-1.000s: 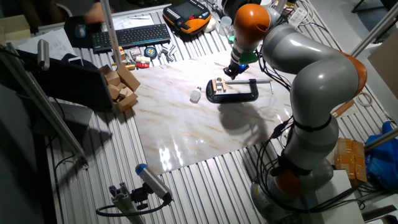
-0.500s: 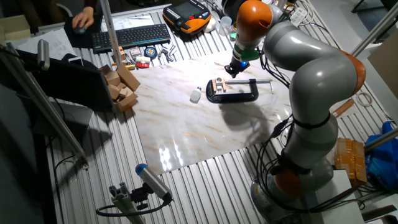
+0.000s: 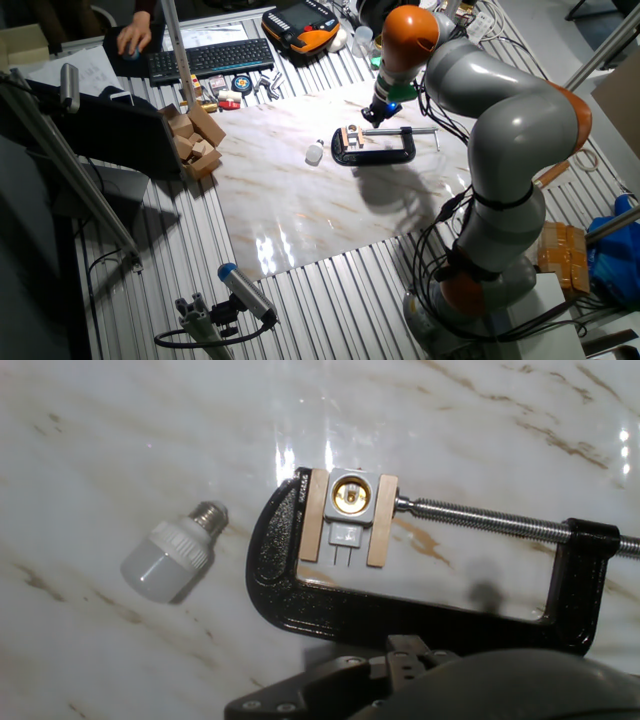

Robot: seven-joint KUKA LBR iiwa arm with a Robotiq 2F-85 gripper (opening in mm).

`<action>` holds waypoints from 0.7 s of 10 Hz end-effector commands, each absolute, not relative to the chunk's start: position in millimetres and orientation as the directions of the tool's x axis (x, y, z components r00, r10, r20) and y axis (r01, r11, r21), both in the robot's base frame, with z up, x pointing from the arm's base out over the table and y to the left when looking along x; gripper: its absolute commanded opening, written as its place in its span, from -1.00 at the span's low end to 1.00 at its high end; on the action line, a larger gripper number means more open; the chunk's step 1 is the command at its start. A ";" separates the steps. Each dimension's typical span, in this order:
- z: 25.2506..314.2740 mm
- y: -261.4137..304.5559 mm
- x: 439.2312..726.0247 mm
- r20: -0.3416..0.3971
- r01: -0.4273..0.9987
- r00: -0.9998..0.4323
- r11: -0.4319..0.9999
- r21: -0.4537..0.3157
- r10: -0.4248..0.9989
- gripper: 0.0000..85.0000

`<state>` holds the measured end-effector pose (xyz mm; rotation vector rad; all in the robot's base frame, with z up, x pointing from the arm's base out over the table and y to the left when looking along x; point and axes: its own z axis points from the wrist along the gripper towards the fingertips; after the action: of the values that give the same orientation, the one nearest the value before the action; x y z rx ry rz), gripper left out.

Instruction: Take out the light bulb by rotating it

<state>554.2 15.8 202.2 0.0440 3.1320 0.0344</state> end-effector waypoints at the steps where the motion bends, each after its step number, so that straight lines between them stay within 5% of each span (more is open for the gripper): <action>1: 202.1 15.7 554.2 -0.007 0.029 -1.000 0.999 0.028 0.029 -1.00; 7: 202.6 16.9 554.4 -0.003 -0.011 -1.000 1.000 -0.025 -0.011 -1.00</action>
<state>554.4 17.0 202.6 -0.0198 3.1379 -0.0399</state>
